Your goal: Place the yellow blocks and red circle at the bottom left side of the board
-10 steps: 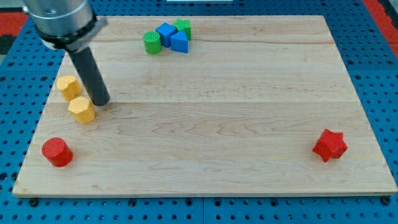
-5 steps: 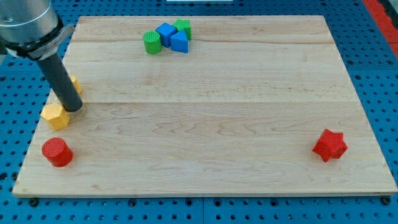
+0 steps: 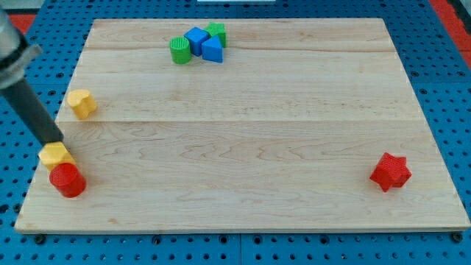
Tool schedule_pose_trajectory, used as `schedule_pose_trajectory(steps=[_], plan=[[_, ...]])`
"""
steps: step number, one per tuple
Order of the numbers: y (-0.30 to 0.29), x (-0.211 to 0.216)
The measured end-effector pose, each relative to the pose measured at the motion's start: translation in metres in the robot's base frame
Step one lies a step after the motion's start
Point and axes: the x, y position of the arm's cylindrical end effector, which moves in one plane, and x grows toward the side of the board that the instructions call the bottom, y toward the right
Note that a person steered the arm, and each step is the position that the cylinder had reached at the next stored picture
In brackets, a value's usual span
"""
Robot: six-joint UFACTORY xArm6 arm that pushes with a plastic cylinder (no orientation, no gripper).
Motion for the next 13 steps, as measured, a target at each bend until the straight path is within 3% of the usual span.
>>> schedule_pose_trajectory(steps=[1,2,3,4,5,6,8,9,10,12,13], plan=[[0.034,0.001],[-0.027,-0.029],[-0.047,-0.049],[-0.038,-0.106],[0.0,-0.134],[0.031,-0.086],[0.012,-0.121],[-0.009,-0.079],[0.028,-0.04],[0.074,-0.03],[0.041,-0.036]])
